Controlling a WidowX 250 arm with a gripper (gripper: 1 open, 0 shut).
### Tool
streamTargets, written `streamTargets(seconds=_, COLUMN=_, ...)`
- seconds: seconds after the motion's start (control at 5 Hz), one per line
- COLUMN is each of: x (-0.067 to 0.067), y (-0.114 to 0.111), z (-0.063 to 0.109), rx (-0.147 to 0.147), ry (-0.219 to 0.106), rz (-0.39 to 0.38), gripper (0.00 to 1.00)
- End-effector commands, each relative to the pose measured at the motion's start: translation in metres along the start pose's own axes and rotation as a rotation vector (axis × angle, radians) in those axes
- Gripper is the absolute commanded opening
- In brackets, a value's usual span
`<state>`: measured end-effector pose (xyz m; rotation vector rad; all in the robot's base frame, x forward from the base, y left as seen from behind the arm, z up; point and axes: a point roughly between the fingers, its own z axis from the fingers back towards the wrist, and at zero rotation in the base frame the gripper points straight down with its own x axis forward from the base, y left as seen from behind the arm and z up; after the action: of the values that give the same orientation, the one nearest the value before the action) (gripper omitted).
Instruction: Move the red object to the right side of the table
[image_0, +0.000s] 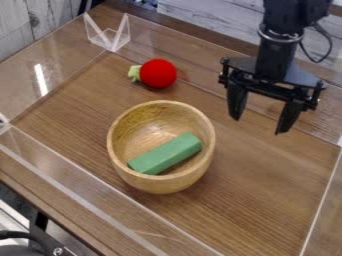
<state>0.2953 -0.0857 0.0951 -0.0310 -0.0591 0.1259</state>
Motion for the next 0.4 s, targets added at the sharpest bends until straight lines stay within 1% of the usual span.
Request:
streamTargets(seconds=0.0, x=-0.0019, y=-0.0062, z=0.0010, rx=-0.013, ry=-0.023, rz=0.000, gripper=1.00)
streamTargets(seconds=0.2, x=0.0011, y=-0.0075, z=-0.0059, rx=-0.006, ry=-0.026, rz=-0.017, gripper=1.00)
